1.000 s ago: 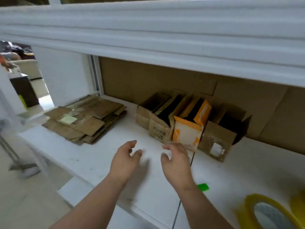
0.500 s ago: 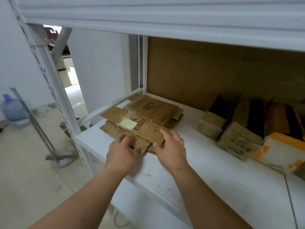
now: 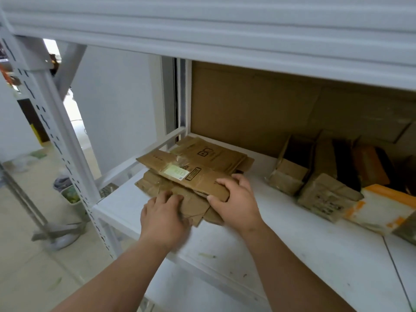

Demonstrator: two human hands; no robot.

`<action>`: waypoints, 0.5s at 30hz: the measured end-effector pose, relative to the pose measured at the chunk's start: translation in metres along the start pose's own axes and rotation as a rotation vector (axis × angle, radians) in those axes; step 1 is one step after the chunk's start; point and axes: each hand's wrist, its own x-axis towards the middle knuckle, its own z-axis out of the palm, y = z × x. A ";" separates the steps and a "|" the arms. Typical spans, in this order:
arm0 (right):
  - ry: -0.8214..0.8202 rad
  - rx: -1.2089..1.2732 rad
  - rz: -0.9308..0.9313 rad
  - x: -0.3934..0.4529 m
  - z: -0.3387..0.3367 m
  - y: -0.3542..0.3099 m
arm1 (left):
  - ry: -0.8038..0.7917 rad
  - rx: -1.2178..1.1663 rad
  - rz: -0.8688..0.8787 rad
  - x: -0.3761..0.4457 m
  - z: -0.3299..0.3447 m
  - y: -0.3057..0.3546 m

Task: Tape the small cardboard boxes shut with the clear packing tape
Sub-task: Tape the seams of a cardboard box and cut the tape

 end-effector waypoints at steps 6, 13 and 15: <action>0.129 0.304 -0.029 -0.021 -0.029 -0.006 | 0.389 0.015 0.175 -0.015 -0.012 0.022; 0.181 0.459 -0.167 -0.070 -0.063 0.003 | 0.452 0.085 0.335 -0.045 -0.033 0.067; 0.197 0.507 -0.215 -0.085 -0.077 0.011 | 0.494 0.000 0.356 -0.057 -0.038 0.080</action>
